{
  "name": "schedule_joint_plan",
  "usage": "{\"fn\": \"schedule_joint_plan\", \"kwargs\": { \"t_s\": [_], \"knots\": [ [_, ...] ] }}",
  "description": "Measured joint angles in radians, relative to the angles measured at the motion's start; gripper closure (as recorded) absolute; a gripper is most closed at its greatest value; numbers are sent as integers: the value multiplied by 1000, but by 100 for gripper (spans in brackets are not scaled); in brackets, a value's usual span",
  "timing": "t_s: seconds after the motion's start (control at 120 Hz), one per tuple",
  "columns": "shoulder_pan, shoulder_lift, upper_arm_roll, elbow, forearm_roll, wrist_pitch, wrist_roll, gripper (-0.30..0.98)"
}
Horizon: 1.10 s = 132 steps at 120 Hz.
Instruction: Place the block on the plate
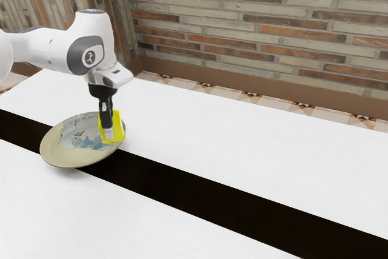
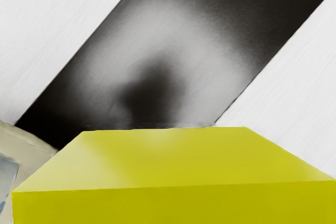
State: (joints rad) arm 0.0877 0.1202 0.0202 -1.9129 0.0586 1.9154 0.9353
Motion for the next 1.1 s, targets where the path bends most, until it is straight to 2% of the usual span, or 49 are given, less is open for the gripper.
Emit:
{"fn": "schedule_joint_plan", "kwargs": {
  "t_s": [0.142, 0.325, 0.792, 1.1],
  "knots": [
    [20, 7, 38, 8, 40, 3, 26, 30],
    [38, 53, 134, 36, 55, 56, 71, 30],
    [111, 278, 144, 123, 47, 151, 154, 29],
    [98, 275, 138, 122, 39, 153, 185, 9]
  ]
}}
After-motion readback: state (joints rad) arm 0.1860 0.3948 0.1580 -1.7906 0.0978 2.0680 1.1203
